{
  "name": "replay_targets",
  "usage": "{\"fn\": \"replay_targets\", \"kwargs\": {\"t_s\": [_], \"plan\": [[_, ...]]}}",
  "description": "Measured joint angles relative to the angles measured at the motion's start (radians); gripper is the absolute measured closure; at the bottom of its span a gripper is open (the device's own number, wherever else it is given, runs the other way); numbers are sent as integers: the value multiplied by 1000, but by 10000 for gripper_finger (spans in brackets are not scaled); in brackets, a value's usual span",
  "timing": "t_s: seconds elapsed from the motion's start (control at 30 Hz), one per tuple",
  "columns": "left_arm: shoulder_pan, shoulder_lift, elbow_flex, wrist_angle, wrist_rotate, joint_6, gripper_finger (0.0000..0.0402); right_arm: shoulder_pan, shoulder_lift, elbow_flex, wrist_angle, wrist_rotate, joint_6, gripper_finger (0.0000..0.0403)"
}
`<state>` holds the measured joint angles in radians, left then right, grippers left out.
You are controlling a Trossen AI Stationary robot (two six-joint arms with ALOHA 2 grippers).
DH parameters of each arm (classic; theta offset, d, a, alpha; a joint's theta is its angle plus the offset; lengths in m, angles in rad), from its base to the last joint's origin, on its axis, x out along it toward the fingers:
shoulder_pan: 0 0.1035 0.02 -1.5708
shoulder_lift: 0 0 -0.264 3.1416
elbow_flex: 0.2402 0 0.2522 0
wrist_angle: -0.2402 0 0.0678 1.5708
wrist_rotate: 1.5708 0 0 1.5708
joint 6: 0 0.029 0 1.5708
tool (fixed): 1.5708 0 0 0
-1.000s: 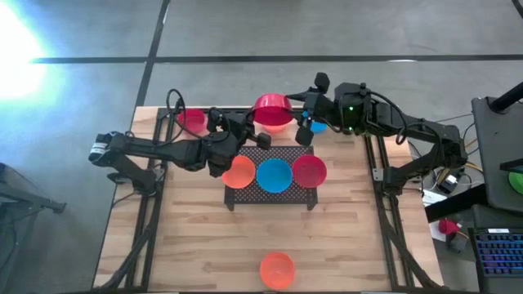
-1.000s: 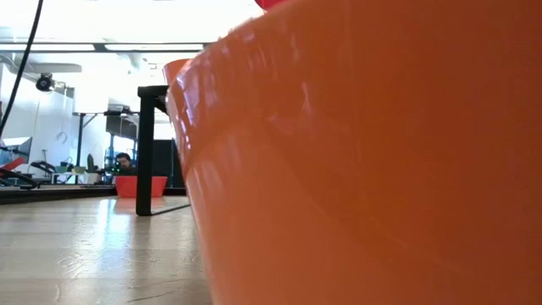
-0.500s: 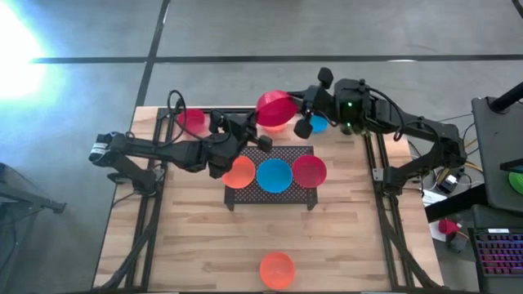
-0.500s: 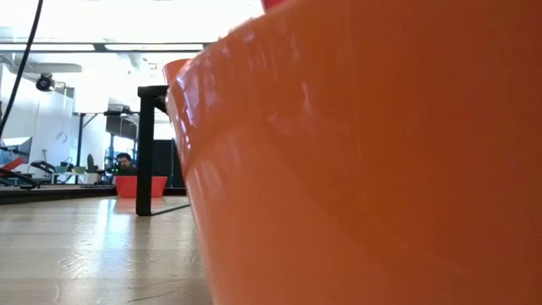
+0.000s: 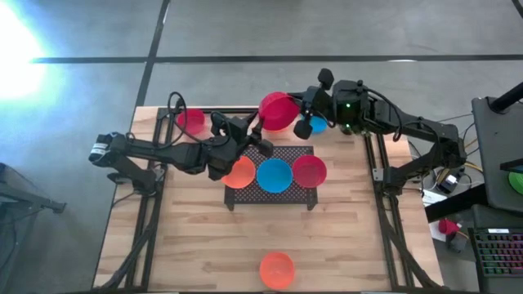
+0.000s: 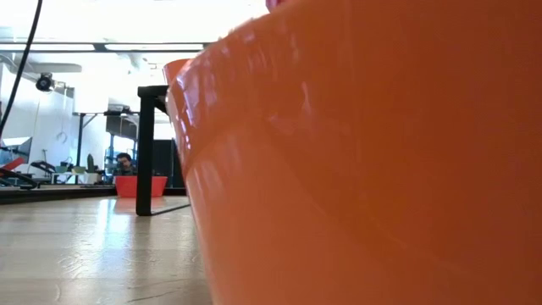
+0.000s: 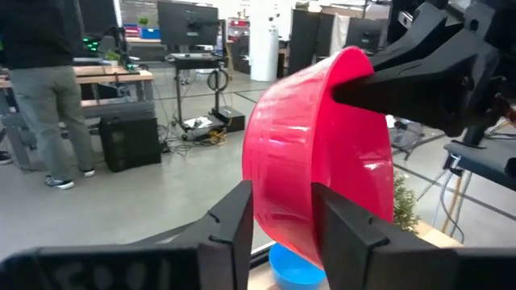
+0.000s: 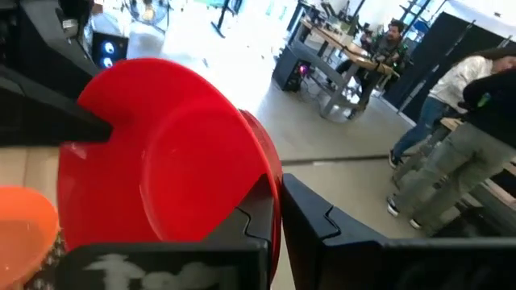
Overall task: Pick & Place Mini bowls
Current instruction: Stack the bottom red bowl on top of the red bowl on the shelf
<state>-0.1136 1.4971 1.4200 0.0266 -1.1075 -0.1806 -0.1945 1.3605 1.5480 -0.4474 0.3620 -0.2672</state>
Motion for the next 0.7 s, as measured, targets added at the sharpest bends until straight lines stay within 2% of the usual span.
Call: {"fn": "replay_targets", "kwargs": {"t_s": [0.23,0.43,0.7], "plan": [[-1,0,0,-8,134,4,281,-24,-13,98,-209,8,29,392],[-4,-1,-3,-27,182,1,281,-41,-20,228,-476,-1,92,392],[-21,-10,-3,-29,190,2,281,-67,-19,316,-810,-232,198,392]]}}
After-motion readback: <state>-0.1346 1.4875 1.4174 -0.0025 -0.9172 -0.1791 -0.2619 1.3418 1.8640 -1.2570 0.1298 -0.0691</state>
